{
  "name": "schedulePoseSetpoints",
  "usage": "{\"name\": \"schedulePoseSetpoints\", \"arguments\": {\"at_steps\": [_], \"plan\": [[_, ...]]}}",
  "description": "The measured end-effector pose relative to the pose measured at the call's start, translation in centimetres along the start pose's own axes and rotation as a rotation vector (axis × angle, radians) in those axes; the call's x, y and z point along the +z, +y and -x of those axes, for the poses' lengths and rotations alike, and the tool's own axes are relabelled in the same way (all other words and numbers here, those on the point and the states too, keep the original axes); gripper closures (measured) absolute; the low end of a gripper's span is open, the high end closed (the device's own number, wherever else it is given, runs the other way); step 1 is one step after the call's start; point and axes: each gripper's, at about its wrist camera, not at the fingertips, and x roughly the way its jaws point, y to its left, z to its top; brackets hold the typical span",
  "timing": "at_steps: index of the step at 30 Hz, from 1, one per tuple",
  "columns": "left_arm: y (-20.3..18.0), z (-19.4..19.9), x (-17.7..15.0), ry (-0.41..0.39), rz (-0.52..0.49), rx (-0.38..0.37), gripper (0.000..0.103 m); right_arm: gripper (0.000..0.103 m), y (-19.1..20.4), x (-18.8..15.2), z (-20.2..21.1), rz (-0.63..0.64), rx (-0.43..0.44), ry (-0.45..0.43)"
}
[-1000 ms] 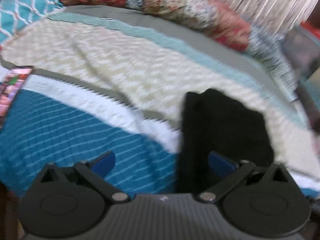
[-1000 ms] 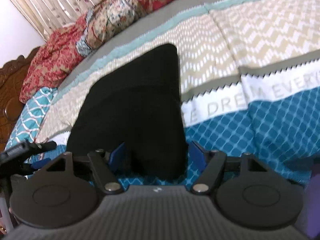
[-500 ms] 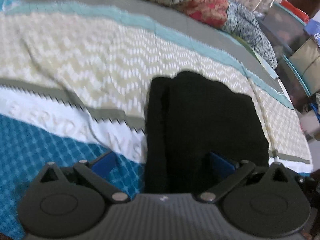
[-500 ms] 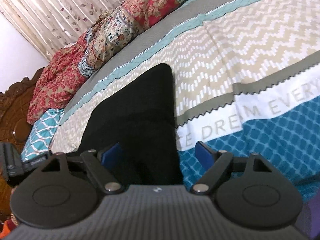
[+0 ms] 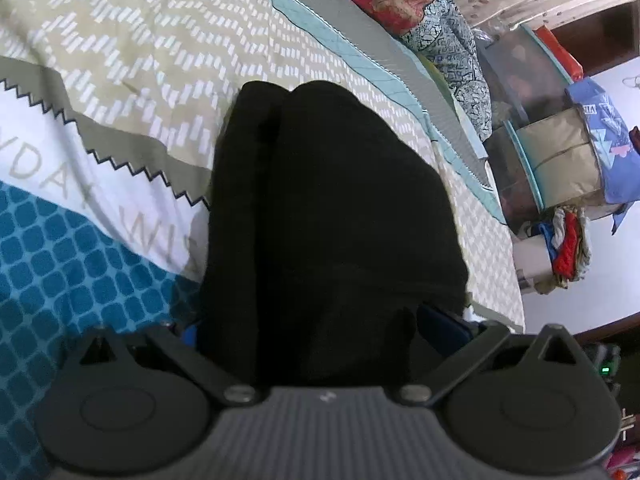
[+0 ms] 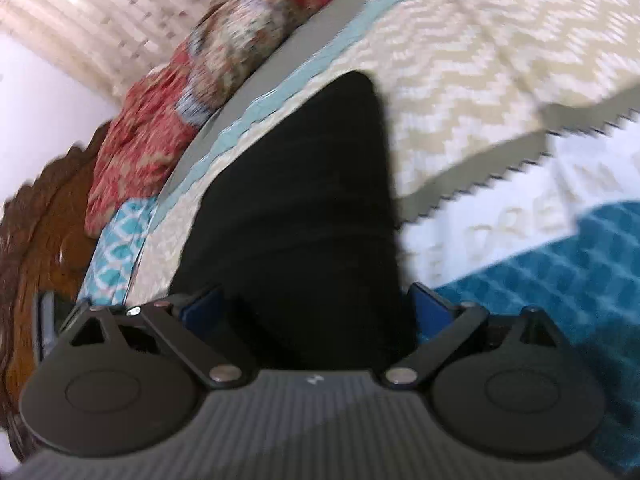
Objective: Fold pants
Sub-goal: 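Grasp the folded pants bundle with both grippers and lift it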
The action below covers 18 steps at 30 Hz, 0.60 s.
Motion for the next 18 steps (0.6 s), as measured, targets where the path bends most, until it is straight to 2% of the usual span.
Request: {"name": "schedulePoseSetpoints", "arguments": {"at_steps": [2,4,9,11,12,13,14,16,18], "plan": [[0.0,0.0,0.0,-0.008,-0.02,-0.001,0.001,0.003,1.0,-0.1,-0.6,0.042,-0.003,0.015],[0.1,0.2,0.0,-0.017,-0.031,0.0,0.008,0.003,0.7,0.1,-1.0,0.043,-0.002,0.025],[1.4,1.1,-0.3,-0.029,0.01,-0.046,0.011,0.004,-2.5,0.9,-0.9,-0.112,0.1,-0.016],[1.5,1.0,-0.1,-0.038,0.022,-0.037,0.018,0.003,-2.4,1.1,-1.1,-0.106,0.096,-0.009],[1.3,0.9,0.0,-0.045,0.015,-0.024,0.031,0.004,-1.8,1.1,-1.3,-0.076,0.081,0.001],[1.3,0.8,0.0,-0.045,0.012,-0.023,0.044,0.007,-1.0,1.0,-1.5,-0.037,0.068,0.016],[1.1,0.5,0.1,-0.045,0.022,-0.026,0.048,0.027,-0.6,1.1,-1.7,-0.01,0.064,0.039],[1.2,0.7,0.2,-0.053,0.042,-0.027,0.062,0.037,0.1,0.9,-1.8,0.012,0.061,0.059],[0.9,1.5,0.1,-0.066,0.043,-0.042,0.069,0.05,0.7,0.9,-1.4,0.036,0.069,0.051]]}}
